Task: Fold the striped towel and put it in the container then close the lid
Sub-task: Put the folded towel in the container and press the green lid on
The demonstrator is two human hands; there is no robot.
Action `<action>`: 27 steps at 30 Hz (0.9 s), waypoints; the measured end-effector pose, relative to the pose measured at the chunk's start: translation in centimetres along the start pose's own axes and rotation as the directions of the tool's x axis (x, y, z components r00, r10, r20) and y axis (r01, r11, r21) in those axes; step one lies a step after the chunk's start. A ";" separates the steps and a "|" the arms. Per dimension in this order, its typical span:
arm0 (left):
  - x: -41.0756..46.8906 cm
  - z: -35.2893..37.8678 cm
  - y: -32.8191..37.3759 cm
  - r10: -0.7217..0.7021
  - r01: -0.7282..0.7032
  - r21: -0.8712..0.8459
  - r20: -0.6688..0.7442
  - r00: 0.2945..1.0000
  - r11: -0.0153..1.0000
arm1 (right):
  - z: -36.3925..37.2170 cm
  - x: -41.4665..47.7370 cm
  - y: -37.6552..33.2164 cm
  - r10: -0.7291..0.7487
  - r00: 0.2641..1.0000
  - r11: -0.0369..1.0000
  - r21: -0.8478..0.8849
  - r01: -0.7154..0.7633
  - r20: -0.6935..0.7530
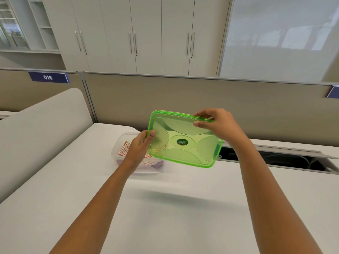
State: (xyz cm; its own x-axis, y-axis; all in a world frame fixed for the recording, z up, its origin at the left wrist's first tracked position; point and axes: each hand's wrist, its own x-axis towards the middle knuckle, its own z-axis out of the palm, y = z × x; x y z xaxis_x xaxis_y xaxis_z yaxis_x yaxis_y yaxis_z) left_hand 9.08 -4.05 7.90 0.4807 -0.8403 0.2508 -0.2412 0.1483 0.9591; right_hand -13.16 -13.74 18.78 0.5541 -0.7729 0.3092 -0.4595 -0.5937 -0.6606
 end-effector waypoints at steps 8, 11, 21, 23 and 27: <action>-0.3 -1.1 -0.6 -0.081 0.058 -0.180 -0.122 0.989 0.982 | 4.0 0.3 2.1 0.133 0.980 0.978 0.183 -0.105 -0.145; -0.1 -1.7 -0.8 -0.174 0.123 -0.279 -0.166 0.971 0.952 | 6.2 -1.1 3.7 0.285 0.943 0.880 0.437 -0.186 -0.174; 0.8 -3.9 -2.5 -0.315 0.262 -0.213 -0.270 0.910 0.941 | 12.2 -2.3 4.6 0.424 0.904 0.682 0.640 -0.354 0.048; 1.0 -4.7 -2.7 -0.278 0.241 -0.154 -0.305 0.911 0.958 | 13.0 -1.9 4.5 0.437 0.898 0.714 0.590 -0.378 0.047; 1.7 -5.9 -3.5 -0.254 0.265 -0.022 -0.367 0.895 0.964 | 14.2 -0.9 3.9 0.438 0.898 0.781 0.480 -0.400 0.037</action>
State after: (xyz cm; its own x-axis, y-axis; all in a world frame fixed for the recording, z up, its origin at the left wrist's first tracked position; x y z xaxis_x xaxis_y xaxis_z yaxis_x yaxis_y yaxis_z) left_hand 15.74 -2.93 5.80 0.8006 -0.5985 0.0289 -0.0867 -0.0679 0.9939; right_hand -5.66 -12.18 6.19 0.3222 -0.9460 -0.0368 -0.2474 -0.0466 -0.9678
